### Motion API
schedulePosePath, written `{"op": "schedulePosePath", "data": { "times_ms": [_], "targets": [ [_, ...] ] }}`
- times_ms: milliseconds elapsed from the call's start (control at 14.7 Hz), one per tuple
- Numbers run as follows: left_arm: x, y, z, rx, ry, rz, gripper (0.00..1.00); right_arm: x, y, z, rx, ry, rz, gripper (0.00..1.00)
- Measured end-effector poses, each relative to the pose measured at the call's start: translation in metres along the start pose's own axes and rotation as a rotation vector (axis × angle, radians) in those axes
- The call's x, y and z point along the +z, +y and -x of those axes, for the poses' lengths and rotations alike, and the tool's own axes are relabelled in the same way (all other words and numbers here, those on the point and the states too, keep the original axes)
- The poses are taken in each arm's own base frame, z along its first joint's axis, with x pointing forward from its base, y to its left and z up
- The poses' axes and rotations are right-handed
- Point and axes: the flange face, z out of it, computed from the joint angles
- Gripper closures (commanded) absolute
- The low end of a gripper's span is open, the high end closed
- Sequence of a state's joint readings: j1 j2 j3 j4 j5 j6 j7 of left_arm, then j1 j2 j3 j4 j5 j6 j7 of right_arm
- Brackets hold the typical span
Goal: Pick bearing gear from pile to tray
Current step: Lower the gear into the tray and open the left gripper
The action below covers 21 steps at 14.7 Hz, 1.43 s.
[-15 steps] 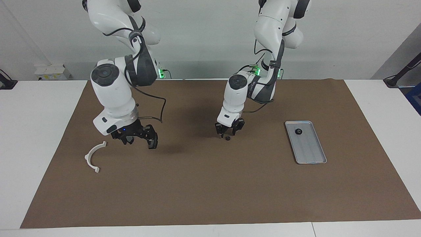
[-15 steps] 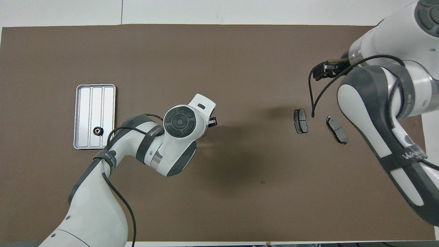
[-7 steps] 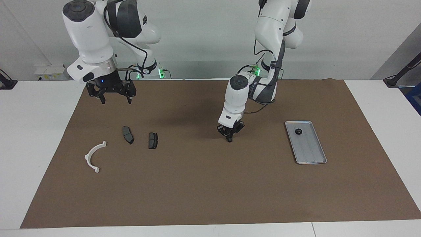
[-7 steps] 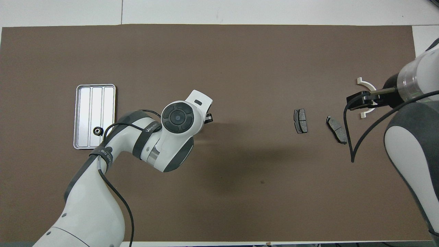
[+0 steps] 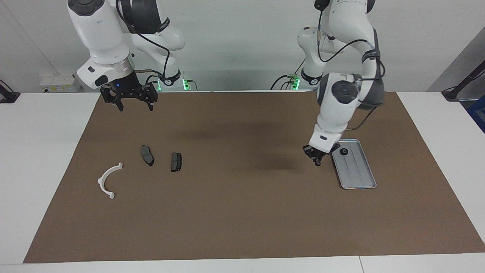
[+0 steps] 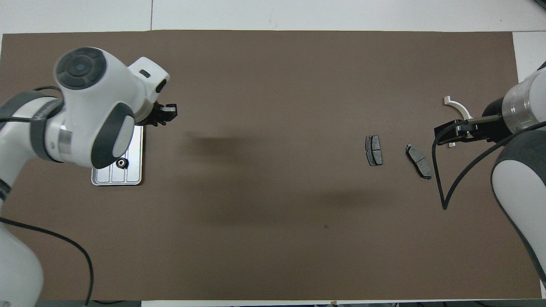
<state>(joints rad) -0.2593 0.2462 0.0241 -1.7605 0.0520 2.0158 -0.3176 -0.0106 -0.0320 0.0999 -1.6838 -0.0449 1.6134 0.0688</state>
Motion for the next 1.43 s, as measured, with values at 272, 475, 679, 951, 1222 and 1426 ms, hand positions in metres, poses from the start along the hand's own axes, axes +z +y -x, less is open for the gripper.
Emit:
{"op": "schedulePosePath", "data": {
  "times_ms": [272,475,679,951,1222,1426],
  "targets": [
    [0.01,-0.119,-0.017,0.086,-0.029,0.036,1.0,-0.014,-0.011,0.002,-0.002,0.007,-0.047,0.0],
    [0.042,-0.171,-0.011,0.115,-0.02,0.042,1.0,-0.017,-0.011,0.002,0.025,0.009,-0.073,0.0],
    [0.079,-0.172,0.004,0.124,-0.011,0.043,1.0,-0.017,-0.011,0.002,0.03,0.009,-0.075,0.0],
    [0.096,-0.164,0.012,0.135,0.009,0.045,1.0,-0.017,-0.011,0.002,0.031,0.01,-0.075,0.0],
    [0.11,-0.148,0.015,0.126,0.041,0.047,1.0,-0.019,-0.011,0.003,0.031,0.013,-0.075,0.0],
    [0.116,-0.134,0.017,0.127,0.044,0.049,1.0,-0.02,-0.01,0.003,0.032,0.015,-0.074,0.0]
  ]
}}
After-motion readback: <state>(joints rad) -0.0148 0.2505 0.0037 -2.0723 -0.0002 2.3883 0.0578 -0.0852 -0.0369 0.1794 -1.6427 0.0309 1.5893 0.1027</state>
